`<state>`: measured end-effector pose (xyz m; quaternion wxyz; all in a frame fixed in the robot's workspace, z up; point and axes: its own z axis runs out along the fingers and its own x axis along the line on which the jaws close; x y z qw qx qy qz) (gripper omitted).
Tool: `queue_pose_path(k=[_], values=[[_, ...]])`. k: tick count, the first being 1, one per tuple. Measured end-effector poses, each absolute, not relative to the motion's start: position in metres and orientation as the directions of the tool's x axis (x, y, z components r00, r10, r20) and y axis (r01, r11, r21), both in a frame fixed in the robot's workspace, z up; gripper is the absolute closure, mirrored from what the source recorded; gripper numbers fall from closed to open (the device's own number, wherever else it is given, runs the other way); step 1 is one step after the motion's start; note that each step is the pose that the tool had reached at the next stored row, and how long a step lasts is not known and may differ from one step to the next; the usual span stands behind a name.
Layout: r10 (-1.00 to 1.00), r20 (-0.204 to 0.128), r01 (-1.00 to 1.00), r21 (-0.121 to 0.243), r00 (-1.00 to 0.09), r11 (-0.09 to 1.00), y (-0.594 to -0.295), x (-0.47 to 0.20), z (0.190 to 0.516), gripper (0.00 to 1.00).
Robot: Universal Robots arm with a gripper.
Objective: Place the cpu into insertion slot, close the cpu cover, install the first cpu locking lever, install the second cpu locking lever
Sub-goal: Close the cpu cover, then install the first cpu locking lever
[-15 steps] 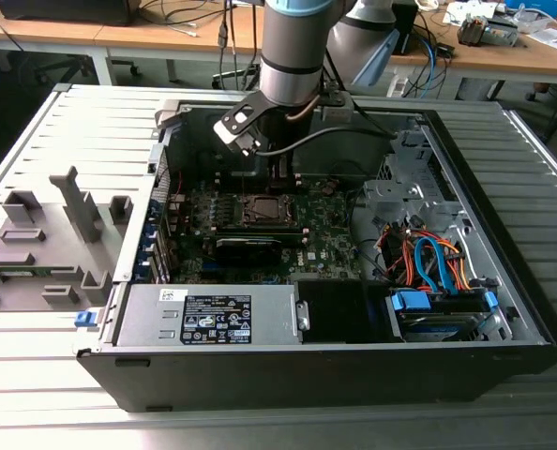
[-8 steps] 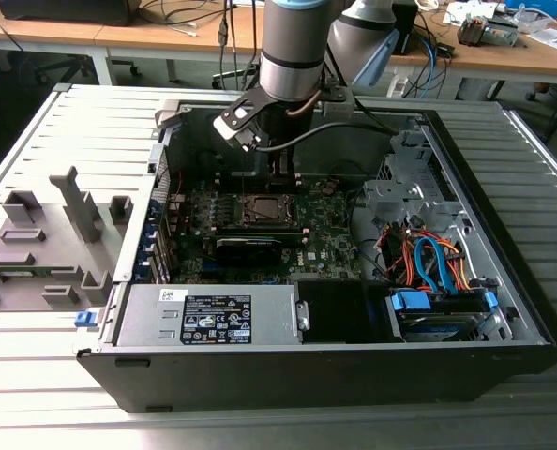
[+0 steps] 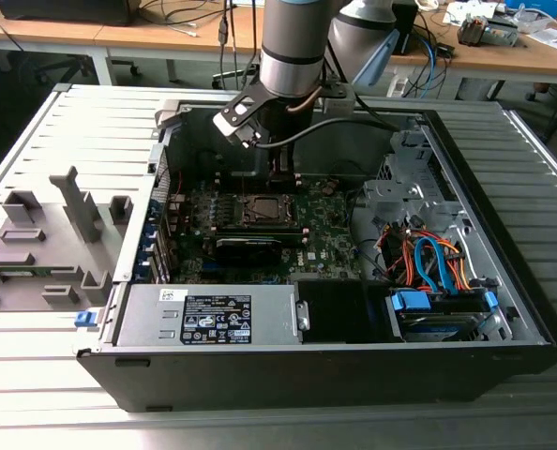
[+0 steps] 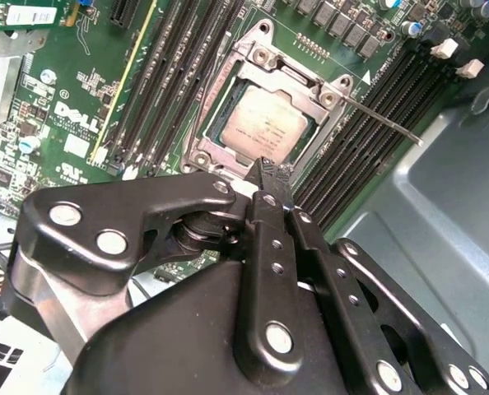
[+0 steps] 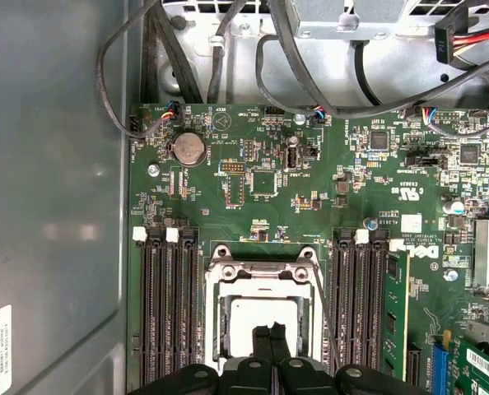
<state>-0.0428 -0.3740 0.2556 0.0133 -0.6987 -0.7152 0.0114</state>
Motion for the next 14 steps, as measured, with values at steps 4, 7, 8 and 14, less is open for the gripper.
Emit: queue_pose_path(k=[4, 7, 8, 14], values=[[1.000, 0.003, 0.999, -0.035, -0.023, 0.023, -0.3740, -0.0428, 0.2562, 0.89], [1.000, 0.003, 0.999, -0.035, -0.023, 0.023, -0.3740, -0.0428, 0.2562, 0.89], [1.000, 0.003, 0.999, -0.035, -0.023, 0.023, -0.3740, -0.0428, 0.2562, 0.89], [1.000, 0.003, 0.999, -0.035, -0.027, 0.027, -0.3740, -0.0428, 0.2564, 0.89]])
